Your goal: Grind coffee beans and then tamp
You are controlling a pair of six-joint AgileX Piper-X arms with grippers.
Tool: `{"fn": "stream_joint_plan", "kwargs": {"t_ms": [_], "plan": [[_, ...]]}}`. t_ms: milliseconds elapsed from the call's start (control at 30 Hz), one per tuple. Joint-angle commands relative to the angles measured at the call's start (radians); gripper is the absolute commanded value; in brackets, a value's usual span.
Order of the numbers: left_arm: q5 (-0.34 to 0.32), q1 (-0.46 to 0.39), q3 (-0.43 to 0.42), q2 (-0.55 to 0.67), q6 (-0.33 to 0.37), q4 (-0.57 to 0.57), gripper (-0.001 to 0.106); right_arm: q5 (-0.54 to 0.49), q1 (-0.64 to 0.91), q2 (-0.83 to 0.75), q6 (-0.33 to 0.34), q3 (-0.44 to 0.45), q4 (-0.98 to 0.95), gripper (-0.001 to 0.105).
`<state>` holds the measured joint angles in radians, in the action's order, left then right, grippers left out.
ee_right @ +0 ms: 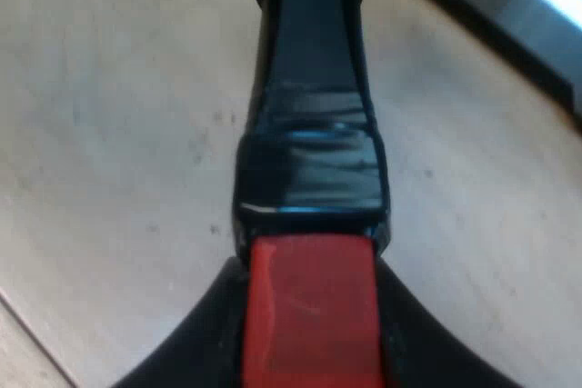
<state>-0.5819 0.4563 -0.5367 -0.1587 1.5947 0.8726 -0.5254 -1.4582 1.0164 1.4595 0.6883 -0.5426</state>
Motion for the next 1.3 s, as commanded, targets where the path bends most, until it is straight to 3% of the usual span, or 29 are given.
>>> {"fn": "stream_joint_plan", "kwargs": {"t_ms": [33, 400, 500, 567, 1033, 1300], "plan": [[0.011, 0.002, 0.010, -0.052, 0.001, -0.004, 0.078, -0.008, 0.000, -0.014, 0.013, -0.038, 0.095, 0.000], [0.011, 0.007, 0.011, -0.270, -0.060, -0.031, 0.078, 0.032, 0.090, -0.014, 0.024, -0.197, 0.294, 0.000], [0.011, 0.023, 0.011, -0.305, -0.060, -0.061, 0.078, 0.075, 0.117, -0.006, 0.027, -0.238, 0.334, 0.000], [0.019, 0.072, 0.027, -0.416, -0.060, -0.142, 0.078, 0.084, 0.119, 0.017, 0.027, -0.256, 0.357, 0.000], [0.032, 0.076, 0.033, -0.705, -0.060, -0.280, 0.078, 0.102, 0.119, 0.186, 0.027, -0.261, 0.525, 0.000], [0.032, 0.076, 0.033, -0.730, -0.060, -0.280, 0.078, 0.103, 0.119, 0.192, 0.021, -0.261, 0.510, 0.001]]}}
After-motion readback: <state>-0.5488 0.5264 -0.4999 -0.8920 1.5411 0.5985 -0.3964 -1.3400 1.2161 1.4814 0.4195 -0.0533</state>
